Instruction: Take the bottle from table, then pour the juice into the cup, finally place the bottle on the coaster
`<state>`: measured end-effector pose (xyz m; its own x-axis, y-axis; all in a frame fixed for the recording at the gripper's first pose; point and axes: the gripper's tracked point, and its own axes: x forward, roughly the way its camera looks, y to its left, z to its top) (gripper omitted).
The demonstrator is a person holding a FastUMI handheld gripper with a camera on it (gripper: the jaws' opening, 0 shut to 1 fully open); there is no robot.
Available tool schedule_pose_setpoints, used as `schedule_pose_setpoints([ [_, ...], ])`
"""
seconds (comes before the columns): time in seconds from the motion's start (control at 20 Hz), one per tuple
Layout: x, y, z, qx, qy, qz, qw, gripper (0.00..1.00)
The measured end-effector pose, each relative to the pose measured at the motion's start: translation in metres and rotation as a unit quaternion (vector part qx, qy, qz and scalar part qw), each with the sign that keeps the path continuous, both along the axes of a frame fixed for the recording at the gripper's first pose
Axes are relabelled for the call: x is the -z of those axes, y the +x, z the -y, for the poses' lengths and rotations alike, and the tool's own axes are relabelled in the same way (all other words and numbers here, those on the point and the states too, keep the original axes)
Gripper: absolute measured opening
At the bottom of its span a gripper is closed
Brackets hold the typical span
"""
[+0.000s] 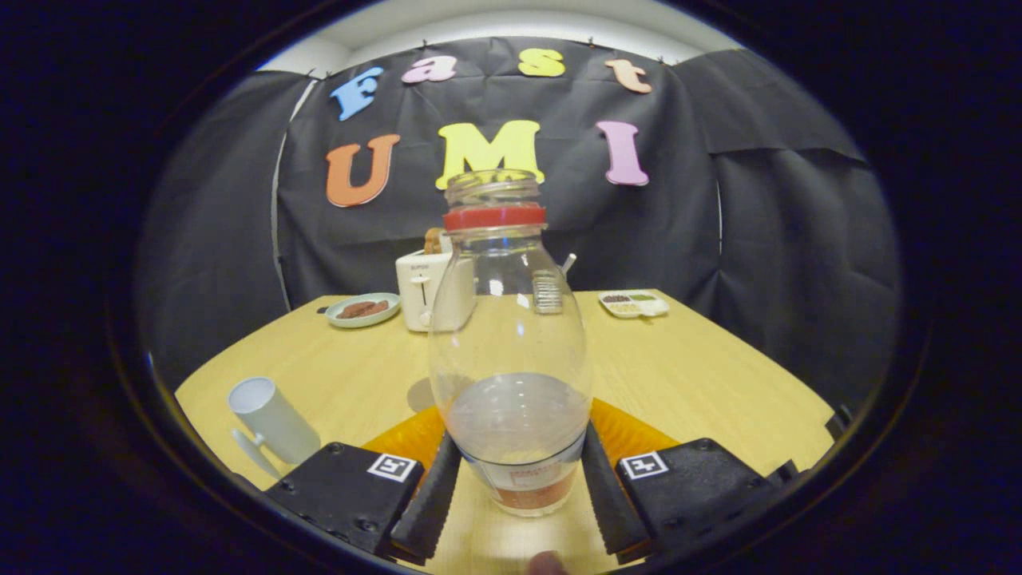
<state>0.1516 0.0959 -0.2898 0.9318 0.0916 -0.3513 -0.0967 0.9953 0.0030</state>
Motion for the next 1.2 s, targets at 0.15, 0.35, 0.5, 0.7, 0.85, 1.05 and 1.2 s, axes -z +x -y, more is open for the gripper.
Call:
schedule_pose_setpoints([
  [0.15,-0.009,0.002,-0.013,-0.023,-0.079,0.016,0.997,0.78],
  [0.35,-0.020,0.006,-0.028,-0.041,-0.211,0.058,0.975,0.78],
  [0.5,-0.021,0.006,-0.041,-0.060,-0.290,0.084,0.952,0.78],
  [0.7,-0.019,0.007,-0.065,-0.088,-0.381,0.110,0.914,0.78],
  [0.85,-0.016,0.017,-0.084,-0.112,-0.443,0.129,0.880,0.78],
  [1.05,-0.007,0.020,-0.099,-0.129,-0.491,0.137,0.851,0.78],
  [1.2,-0.008,0.022,-0.108,-0.136,-0.528,0.146,0.826,0.78],
])
